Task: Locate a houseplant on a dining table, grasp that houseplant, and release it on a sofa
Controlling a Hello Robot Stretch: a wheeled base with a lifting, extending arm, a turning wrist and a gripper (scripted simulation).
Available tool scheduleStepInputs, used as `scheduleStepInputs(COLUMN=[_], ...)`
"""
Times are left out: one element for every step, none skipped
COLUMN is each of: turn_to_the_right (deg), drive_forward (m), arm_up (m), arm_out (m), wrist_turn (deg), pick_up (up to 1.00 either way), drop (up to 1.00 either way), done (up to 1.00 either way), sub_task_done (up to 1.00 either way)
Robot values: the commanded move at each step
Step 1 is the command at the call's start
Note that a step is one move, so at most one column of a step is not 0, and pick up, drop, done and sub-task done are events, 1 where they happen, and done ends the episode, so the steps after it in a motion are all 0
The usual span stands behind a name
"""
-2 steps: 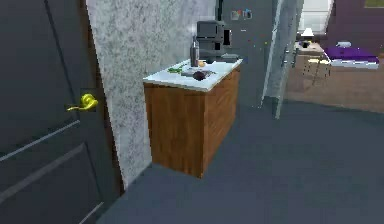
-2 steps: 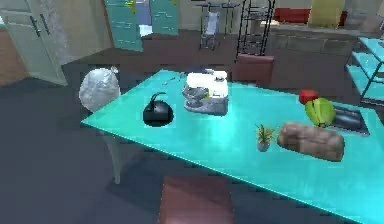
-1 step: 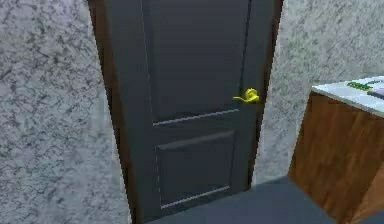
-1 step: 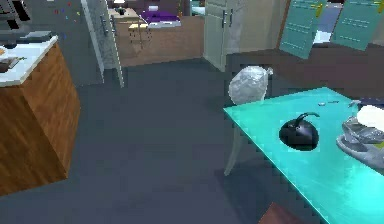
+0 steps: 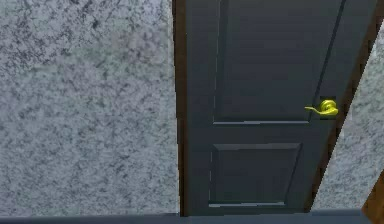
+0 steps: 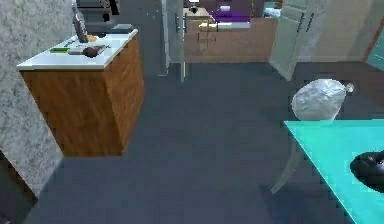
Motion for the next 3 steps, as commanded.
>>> scheduleStepInputs(turn_to_the_right=[0.0,-45.0,-18.0], drive_forward=[0.3,0.0,0.0], arm_up=[0.0,0.0,0.0], arm_out=[0.0,0.0,0.0], wrist_turn=[0.0,0.0,0.0], pick_up=[0.0,0.0,0.0], drop=[0.0,0.0,0.0], done=[0.0,0.0,0.0], sub_task_done=[0.0,0.0,0.0])
